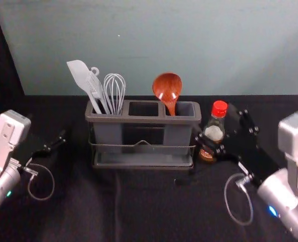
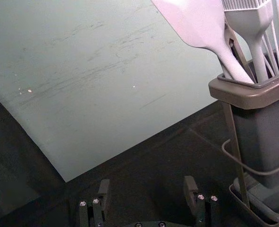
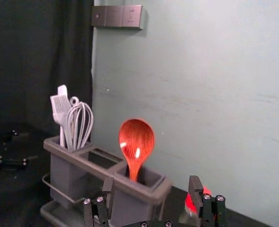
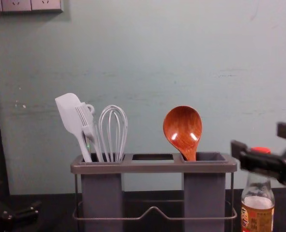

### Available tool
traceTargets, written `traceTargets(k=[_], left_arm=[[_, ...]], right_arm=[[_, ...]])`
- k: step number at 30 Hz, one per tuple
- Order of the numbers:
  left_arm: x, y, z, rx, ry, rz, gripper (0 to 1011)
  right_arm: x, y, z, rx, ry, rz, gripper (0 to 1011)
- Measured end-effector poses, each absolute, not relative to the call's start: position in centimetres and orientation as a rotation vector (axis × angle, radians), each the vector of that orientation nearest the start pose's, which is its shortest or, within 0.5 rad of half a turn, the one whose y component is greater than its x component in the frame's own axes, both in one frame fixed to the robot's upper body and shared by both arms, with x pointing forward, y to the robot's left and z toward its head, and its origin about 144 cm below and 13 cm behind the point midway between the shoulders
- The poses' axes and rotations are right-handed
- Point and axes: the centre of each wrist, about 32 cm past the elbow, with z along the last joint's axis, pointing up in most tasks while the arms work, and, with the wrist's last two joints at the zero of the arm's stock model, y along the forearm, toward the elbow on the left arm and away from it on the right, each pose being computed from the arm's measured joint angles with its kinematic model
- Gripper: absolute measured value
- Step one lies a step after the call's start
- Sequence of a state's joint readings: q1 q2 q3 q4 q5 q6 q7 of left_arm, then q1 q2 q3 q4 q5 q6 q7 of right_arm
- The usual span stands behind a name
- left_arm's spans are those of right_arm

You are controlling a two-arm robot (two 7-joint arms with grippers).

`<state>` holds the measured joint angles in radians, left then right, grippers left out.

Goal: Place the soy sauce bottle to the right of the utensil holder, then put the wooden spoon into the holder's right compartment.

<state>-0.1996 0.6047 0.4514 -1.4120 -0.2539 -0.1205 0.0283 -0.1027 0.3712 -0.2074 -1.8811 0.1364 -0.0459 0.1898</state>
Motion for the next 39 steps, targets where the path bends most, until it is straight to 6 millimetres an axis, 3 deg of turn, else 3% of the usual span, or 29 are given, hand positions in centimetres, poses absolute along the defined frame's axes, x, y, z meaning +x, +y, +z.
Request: traceTargets(k=[10, 17, 25, 39], left_arm=[[48.9, 31.0, 114.0, 0.304, -0.285, 1.248, 1011], [48.9, 31.0, 114.0, 0.304, -0.285, 1.248, 1011], [48.9, 31.0, 114.0, 0.304, -0.285, 1.248, 1012], [48.9, 31.0, 114.0, 0.305, -0.285, 1.248, 1012]], right_arm=[[38.0, -22.9, 114.0, 0.019, -0.325, -1.232, 1003], [37.3, -22.0, 111.8, 0.009, -0.275, -1.275, 1002], [37.4, -22.2, 110.8, -0.005, -0.181, -1.320, 1002], [38.7, -22.9, 111.2, -0.032, -0.125, -1.293, 1002]])
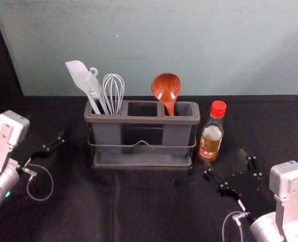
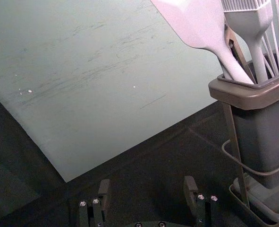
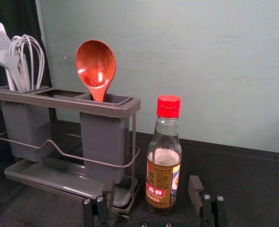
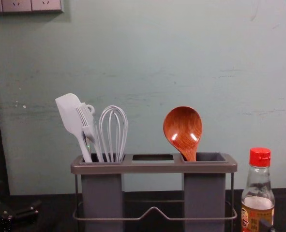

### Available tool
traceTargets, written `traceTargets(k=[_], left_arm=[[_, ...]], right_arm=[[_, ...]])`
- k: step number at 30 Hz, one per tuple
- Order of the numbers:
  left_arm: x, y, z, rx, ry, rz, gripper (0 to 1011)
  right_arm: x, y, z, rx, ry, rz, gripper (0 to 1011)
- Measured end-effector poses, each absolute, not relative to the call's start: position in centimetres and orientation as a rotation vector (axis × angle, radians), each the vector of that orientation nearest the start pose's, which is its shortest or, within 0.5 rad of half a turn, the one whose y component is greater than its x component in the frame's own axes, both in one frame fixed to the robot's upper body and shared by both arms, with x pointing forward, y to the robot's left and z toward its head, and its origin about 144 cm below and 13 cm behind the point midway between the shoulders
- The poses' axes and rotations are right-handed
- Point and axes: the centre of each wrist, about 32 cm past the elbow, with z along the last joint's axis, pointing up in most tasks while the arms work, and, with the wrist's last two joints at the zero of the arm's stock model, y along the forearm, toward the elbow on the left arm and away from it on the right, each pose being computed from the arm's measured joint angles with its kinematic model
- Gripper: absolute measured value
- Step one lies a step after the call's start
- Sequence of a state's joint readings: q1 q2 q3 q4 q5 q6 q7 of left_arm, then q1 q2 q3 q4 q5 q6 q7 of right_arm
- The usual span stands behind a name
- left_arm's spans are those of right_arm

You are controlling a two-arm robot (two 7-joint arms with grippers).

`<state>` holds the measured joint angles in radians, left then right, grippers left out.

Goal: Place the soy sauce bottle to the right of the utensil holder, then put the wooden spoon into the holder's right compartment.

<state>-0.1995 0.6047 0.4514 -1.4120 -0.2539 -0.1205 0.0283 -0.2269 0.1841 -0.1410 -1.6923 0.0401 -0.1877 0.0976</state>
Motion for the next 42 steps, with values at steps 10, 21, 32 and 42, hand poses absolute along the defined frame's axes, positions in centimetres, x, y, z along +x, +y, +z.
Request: traceTargets(k=[10, 21, 32, 42], left_arm=[[48.86, 30.97, 113.98, 0.304, -0.285, 1.248, 1011], [48.86, 30.97, 113.98, 0.304, -0.285, 1.248, 1011], [48.86, 30.96, 113.98, 0.304, -0.285, 1.248, 1011], [48.86, 30.97, 113.98, 0.304, -0.285, 1.248, 1011]], right_arm=[[38.93, -23.11, 111.34, -0.034, -0.119, -1.309, 1002], [38.87, -23.09, 111.30, -0.034, -0.117, -1.313, 1002], [38.89, -23.08, 111.35, -0.033, -0.120, -1.311, 1002], [38.89, -23.06, 111.36, -0.032, -0.120, -1.310, 1002]])
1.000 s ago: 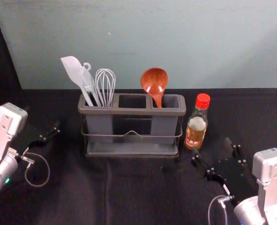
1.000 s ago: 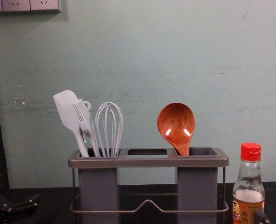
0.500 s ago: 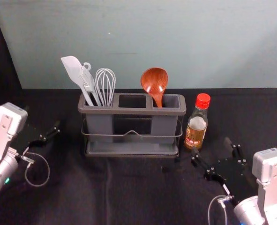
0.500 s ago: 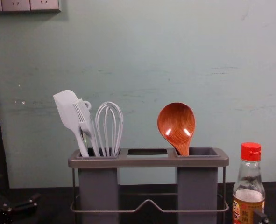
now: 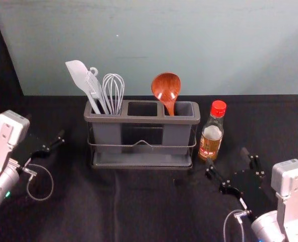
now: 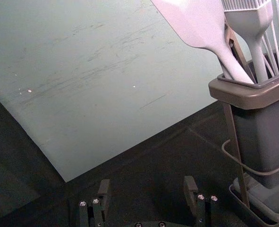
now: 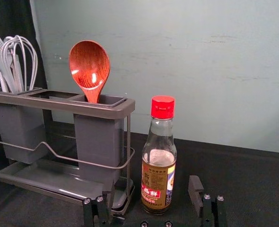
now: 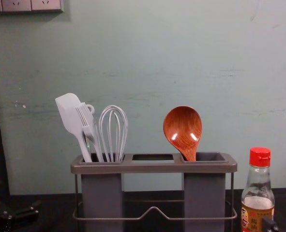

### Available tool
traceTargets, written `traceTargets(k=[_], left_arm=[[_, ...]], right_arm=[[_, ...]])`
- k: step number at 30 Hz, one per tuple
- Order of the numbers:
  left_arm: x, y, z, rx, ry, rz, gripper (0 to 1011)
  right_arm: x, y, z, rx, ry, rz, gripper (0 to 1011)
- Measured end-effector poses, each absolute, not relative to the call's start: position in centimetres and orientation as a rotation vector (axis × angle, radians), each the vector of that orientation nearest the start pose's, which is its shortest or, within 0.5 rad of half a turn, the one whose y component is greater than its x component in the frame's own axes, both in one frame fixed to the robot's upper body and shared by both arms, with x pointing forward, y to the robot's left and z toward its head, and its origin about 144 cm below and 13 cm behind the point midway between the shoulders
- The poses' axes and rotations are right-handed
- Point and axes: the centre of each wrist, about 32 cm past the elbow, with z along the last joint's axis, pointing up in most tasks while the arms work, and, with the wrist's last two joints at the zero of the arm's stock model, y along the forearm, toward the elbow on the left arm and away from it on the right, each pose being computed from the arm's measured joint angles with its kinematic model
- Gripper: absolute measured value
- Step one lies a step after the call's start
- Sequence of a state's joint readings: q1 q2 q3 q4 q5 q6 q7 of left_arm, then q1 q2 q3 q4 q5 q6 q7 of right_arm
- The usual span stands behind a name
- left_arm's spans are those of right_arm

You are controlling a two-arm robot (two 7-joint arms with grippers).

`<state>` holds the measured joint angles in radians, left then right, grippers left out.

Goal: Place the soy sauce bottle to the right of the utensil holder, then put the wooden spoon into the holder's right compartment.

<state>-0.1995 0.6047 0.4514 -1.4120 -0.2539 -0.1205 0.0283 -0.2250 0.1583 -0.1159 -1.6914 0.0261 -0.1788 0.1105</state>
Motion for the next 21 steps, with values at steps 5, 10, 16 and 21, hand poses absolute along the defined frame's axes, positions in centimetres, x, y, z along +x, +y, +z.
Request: traceTargets(k=[5, 10, 16, 21], left_arm=[[48.86, 30.96, 113.98, 0.304, -0.285, 1.248, 1012], [48.86, 30.96, 113.98, 0.304, -0.285, 1.248, 1011], [48.86, 30.96, 113.98, 0.304, -0.285, 1.248, 1011], [48.86, 30.97, 113.98, 0.304, -0.285, 1.248, 1012]], right_arm=[[38.89, -23.07, 111.36, -0.033, -0.120, -1.310, 1002], [38.89, -23.07, 111.36, -0.033, -0.121, -1.310, 1002], [38.89, -23.07, 111.36, -0.033, -0.121, -1.310, 1003], [38.89, -23.07, 111.36, -0.033, -0.120, -1.310, 1003]])
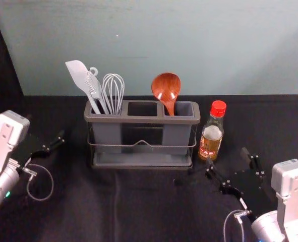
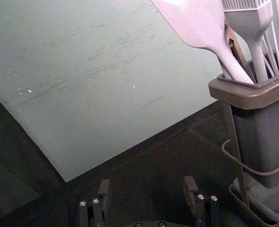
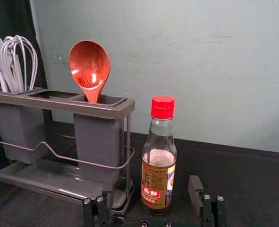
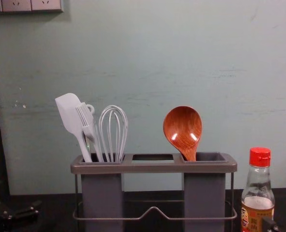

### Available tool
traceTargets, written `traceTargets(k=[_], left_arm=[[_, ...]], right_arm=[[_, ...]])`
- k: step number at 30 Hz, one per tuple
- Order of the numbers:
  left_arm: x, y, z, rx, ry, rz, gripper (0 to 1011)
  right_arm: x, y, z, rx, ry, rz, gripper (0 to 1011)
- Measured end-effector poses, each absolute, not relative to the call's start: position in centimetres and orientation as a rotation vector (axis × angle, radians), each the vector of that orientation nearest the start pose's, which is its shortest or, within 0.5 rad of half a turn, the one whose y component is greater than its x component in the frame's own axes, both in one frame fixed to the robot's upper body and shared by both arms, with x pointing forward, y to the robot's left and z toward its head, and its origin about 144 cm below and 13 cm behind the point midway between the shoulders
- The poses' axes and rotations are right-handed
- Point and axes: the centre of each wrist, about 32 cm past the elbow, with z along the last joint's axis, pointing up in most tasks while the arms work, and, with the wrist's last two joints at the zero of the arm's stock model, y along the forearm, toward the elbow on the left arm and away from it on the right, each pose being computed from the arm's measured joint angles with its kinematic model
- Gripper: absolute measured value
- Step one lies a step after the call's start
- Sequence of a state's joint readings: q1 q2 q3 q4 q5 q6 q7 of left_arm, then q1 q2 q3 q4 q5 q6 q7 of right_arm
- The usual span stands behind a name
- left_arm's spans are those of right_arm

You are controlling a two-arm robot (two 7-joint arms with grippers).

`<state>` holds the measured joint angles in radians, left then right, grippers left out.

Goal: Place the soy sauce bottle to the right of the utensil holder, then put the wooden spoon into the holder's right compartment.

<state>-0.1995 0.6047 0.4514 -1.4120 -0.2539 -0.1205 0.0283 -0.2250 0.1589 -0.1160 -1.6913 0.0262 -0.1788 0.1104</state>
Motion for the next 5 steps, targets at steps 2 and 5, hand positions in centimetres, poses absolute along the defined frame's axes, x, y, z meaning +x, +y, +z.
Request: traceTargets(k=[2, 5], left_arm=[[48.86, 30.97, 113.98, 0.304, -0.285, 1.248, 1011], [48.86, 30.97, 113.98, 0.304, -0.285, 1.248, 1011]], right_arm=[[38.89, -23.07, 111.36, -0.033, -0.120, -1.310, 1002], [38.89, -23.07, 111.36, -0.033, -0.120, -1.310, 1000]])
